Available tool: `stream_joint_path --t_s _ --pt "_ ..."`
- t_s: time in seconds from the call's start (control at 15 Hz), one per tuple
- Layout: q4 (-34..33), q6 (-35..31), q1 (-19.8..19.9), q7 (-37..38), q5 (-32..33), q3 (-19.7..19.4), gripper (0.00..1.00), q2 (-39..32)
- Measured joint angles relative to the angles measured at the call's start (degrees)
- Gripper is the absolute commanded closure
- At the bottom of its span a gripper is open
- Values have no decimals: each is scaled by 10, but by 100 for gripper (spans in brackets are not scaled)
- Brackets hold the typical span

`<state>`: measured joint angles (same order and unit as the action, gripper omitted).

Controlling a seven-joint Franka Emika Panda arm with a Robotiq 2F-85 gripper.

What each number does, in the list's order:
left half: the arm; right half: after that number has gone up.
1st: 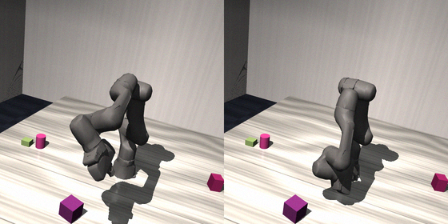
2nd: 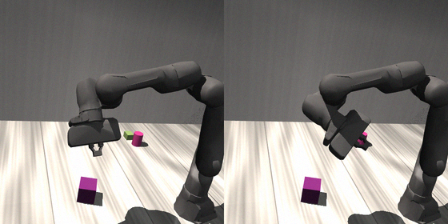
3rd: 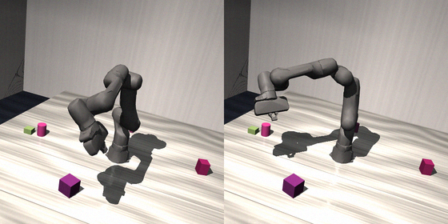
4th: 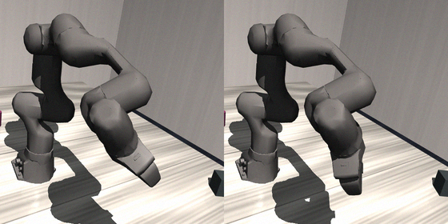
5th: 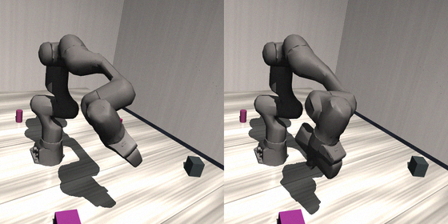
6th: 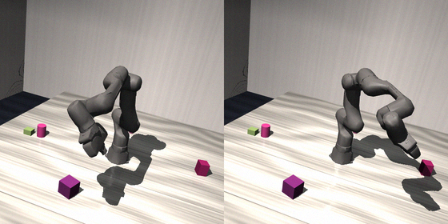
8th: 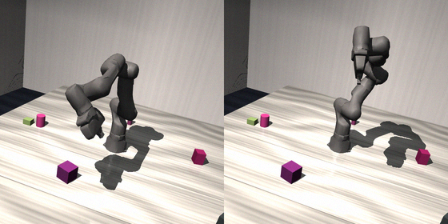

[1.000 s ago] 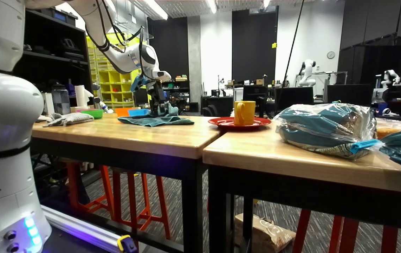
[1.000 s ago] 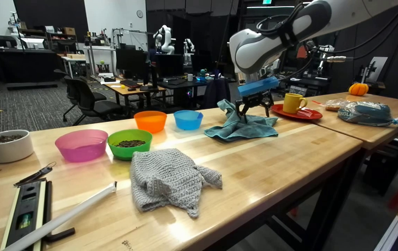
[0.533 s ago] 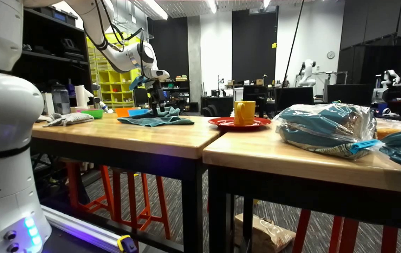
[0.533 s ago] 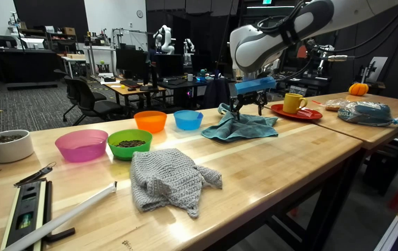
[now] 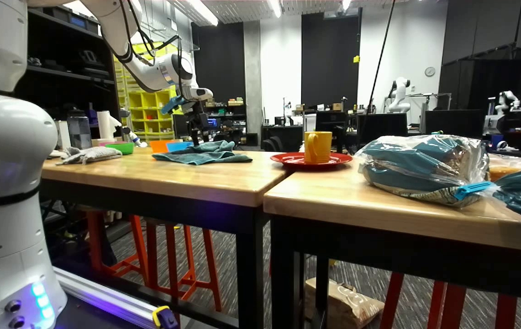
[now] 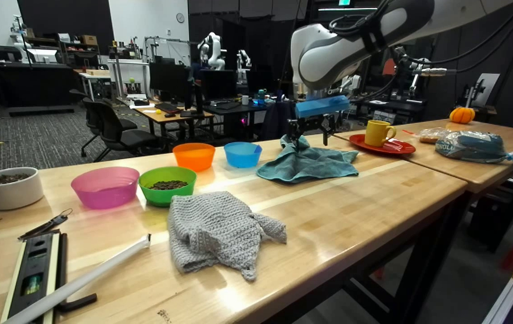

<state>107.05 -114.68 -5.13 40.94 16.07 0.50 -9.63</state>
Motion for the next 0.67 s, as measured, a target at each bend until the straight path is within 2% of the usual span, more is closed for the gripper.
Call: stream_joint_path --t_s 0.4,0.6,0.67 --pt "-3 -6 -3 -1 0 4 0 0" --pt "-9 28 0 -8 0 2 1 6" --pt "-9 45 2 -12 0 1 25 10"
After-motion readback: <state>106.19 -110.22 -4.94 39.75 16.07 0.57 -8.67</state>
